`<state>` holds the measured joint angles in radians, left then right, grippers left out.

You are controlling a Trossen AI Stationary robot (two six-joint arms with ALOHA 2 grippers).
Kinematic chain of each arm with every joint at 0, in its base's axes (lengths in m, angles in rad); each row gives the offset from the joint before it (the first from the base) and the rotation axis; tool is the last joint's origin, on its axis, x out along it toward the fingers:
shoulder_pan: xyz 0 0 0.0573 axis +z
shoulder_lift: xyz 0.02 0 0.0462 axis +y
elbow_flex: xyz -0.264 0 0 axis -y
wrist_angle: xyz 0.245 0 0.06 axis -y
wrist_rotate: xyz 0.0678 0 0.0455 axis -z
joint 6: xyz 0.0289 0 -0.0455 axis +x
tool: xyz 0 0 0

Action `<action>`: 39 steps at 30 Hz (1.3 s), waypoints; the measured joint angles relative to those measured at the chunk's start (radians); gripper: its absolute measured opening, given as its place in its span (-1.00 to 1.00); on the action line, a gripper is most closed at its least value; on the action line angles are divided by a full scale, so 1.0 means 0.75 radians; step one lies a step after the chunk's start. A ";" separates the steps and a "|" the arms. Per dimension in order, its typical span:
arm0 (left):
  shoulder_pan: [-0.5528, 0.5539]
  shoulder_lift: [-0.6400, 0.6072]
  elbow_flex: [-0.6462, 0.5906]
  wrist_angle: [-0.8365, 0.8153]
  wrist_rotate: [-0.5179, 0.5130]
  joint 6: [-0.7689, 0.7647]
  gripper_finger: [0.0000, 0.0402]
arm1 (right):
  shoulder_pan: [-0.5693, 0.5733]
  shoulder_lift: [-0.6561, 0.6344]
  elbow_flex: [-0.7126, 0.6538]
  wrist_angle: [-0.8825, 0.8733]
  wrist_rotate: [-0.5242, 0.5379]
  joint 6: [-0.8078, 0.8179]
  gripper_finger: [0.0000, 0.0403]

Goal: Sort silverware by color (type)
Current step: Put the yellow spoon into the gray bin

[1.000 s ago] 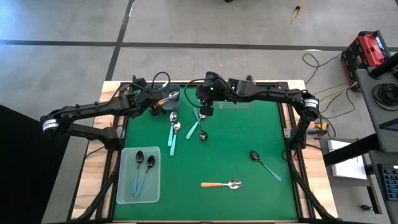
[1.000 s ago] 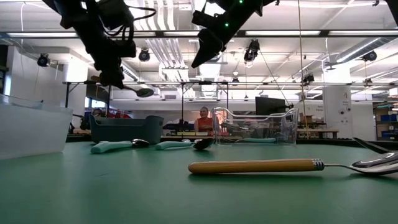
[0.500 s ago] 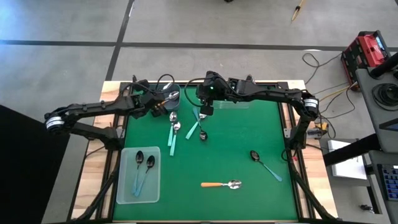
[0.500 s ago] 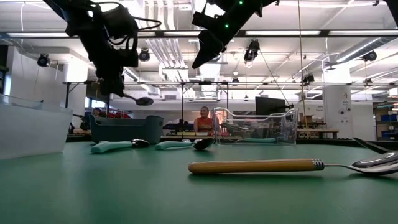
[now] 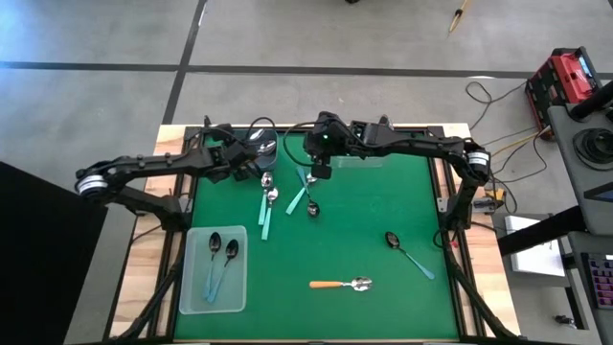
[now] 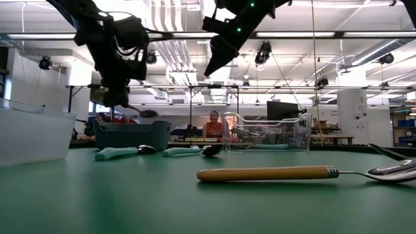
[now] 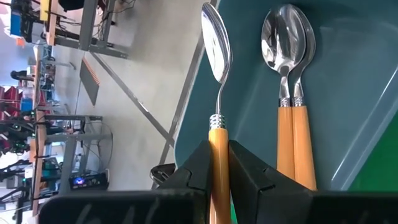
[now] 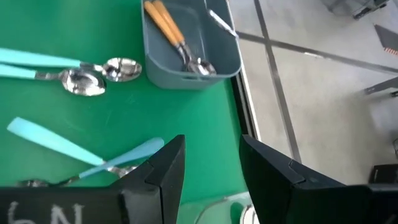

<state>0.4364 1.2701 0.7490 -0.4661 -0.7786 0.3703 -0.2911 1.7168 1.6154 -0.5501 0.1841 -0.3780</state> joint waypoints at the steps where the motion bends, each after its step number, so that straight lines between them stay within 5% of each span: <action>1: 0.003 0.004 0.000 0.000 0.000 0.005 -0.92 | -0.004 0.000 0.000 -0.009 0.000 0.000 -0.29; 13: 0.009 0.028 0.002 -0.026 0.003 0.057 -0.92 | -0.014 0.000 0.000 -0.031 0.000 0.002 -0.29; 27: 0.007 0.028 0.002 -0.012 0.225 0.088 -0.92 | -0.014 -0.002 0.000 -0.031 -0.001 0.016 -0.29; 39: 0.008 0.073 0.002 -0.006 0.278 0.088 -0.90 | -0.014 -0.002 0.000 -0.023 -0.001 0.003 -0.29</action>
<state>0.4423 1.3252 0.7507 -0.4704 -0.5704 0.4366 -0.3019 1.7153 1.6154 -0.5674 0.1833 -0.3756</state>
